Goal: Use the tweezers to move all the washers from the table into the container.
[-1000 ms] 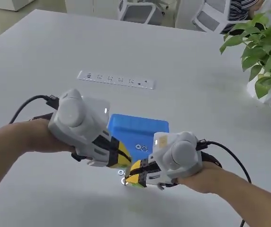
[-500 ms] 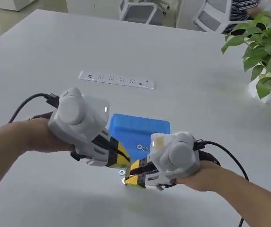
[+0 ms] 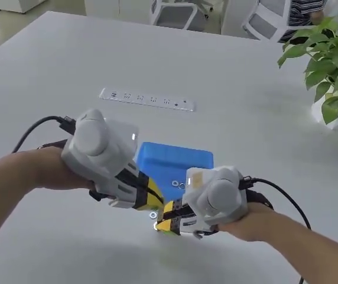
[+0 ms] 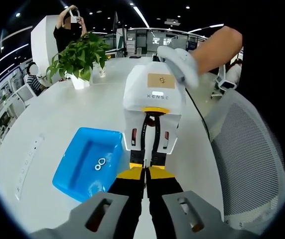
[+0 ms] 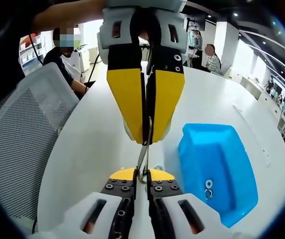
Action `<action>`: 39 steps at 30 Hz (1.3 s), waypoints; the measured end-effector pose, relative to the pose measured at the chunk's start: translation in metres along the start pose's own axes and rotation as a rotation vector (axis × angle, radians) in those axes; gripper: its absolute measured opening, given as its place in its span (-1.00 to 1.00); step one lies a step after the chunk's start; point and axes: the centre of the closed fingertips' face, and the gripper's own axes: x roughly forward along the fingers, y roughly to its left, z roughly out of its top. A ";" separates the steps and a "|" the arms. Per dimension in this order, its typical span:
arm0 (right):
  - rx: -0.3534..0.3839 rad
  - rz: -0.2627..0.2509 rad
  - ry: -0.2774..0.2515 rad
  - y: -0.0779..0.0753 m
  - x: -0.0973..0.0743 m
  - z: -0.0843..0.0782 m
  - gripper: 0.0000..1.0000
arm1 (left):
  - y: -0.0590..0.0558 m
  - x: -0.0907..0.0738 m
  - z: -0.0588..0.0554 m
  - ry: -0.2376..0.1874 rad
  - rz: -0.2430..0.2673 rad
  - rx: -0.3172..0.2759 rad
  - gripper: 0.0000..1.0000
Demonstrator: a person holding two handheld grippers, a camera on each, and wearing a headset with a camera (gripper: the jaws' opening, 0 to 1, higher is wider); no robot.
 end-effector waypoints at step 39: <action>0.044 -0.003 -0.014 0.004 -0.010 0.006 -0.86 | -0.007 -0.023 0.008 -0.083 0.041 -0.092 -0.44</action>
